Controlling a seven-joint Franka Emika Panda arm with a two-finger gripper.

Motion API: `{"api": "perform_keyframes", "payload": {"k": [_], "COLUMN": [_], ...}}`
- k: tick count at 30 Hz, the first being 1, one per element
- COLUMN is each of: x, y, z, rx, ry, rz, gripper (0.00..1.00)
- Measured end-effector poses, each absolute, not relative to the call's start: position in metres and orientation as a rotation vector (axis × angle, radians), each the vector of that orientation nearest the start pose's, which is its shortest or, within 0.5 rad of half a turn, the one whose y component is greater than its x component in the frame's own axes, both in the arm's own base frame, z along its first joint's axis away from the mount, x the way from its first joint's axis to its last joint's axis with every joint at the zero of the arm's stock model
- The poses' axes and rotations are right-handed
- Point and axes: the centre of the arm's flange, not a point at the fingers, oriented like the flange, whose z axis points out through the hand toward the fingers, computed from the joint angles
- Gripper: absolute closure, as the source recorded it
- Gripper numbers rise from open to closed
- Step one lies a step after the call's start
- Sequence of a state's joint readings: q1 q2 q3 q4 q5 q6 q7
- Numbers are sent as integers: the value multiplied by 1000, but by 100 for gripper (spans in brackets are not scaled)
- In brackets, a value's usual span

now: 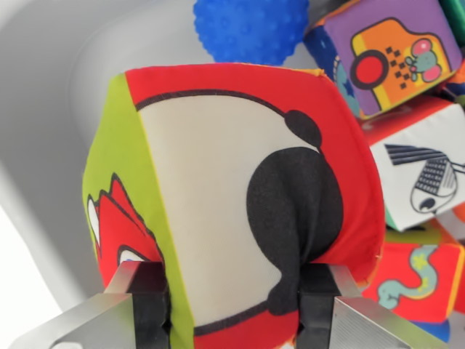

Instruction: Pick an object from the bin

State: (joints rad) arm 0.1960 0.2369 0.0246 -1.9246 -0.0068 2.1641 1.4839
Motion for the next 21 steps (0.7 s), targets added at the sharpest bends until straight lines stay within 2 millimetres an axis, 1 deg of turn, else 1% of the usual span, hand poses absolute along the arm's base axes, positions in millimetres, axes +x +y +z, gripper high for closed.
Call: {"api": "perform_keyframes", "payload": {"k": [13,21], "x": [593,594], "y": [132,132], "z": [422,449], "rx": [-2537,-2538], "ry": [1851,1852], "rz": [-3,-3], "gripper": [100,100]}}
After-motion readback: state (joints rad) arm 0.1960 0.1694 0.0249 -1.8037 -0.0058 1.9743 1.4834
